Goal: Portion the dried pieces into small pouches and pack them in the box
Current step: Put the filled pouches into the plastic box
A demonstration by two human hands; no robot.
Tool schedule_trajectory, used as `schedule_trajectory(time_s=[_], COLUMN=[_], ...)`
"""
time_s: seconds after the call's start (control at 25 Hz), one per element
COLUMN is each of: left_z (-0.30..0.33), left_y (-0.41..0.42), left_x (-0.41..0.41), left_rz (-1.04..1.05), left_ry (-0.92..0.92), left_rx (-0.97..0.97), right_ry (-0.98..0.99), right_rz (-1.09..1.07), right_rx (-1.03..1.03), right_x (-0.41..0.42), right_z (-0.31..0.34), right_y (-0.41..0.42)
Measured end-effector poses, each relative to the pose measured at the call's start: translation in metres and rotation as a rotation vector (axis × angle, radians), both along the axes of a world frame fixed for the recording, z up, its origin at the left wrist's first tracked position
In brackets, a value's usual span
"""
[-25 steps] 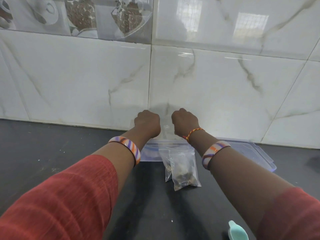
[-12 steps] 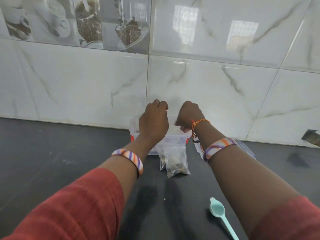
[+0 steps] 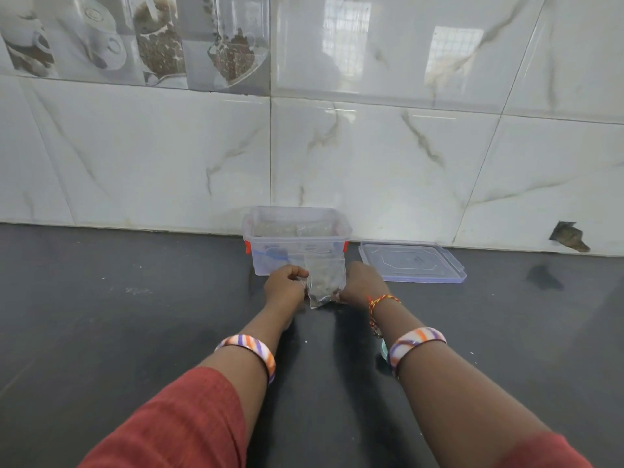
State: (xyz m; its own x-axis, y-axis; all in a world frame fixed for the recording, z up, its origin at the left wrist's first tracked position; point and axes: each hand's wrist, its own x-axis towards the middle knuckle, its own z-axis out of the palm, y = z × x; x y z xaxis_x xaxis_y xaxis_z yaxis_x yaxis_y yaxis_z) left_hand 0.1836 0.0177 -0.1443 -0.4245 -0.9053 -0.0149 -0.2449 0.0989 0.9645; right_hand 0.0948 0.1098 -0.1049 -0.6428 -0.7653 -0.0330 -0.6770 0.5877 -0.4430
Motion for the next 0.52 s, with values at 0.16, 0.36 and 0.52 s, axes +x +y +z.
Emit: schedule_trajectory(time_s=[0.16,0.36,0.52], left_z=[0.003,0.032,0.078], left_y=[-0.002,0.000,-0.021], left_x=[0.006,0.016,0.016], left_rz=[-0.060,0.055,0.152], left_ry=[0.017,0.081,0.195], left_rx=[-0.025,-0.413,-0.520], right_ry=[-0.096,-0.227,-0.283], right_rz=[-0.075,-0.063,-0.044], right_rx=[-0.134,-0.480,-0.711], right_x=[-0.007,-0.023,-0.039], right_z=[-0.010,0.008,0.045], right_y=[-0.002,0.003,-0.009])
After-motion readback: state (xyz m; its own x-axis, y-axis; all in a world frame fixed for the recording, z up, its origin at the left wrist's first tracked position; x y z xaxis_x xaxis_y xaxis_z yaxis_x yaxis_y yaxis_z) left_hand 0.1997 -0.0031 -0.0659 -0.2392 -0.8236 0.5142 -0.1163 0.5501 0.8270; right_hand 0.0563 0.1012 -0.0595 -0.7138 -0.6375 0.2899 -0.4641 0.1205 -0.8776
